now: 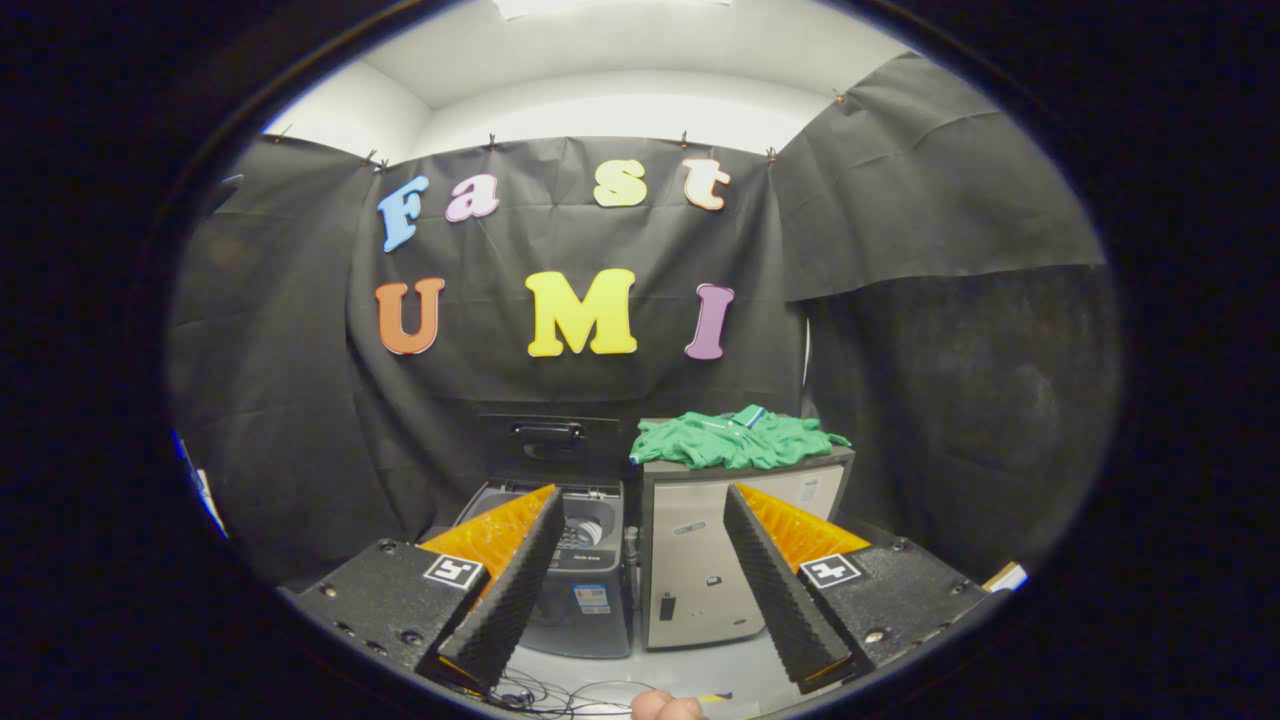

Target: Put the clothes into the washing machine and then close the washing machine lid.

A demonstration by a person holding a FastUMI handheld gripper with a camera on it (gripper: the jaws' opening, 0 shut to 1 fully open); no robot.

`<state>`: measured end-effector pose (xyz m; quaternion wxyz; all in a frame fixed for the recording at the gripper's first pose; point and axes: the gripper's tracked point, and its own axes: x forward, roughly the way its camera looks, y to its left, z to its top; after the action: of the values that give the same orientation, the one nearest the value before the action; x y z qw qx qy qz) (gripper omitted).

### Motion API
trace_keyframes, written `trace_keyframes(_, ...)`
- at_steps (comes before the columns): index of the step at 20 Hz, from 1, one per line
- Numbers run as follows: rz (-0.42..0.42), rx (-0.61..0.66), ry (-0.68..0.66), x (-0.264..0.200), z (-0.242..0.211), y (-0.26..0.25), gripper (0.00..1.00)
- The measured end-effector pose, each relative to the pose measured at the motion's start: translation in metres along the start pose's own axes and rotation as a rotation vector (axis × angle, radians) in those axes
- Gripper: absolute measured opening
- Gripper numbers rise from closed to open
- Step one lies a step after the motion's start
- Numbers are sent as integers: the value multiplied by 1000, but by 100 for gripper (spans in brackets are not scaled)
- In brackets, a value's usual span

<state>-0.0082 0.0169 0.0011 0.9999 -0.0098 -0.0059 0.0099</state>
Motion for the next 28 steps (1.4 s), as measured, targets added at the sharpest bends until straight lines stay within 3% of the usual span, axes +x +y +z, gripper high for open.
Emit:
trace_keyframes(13,-9,-2,7,14,10,5,100)
trace_keyframes(17,0,-1,-22,38,38,-6,100)
trace_keyframes(22,-6,-6,-63,105,81,-43,100)
trace_keyframes(28,12,-6,20,243,81,-88,100)
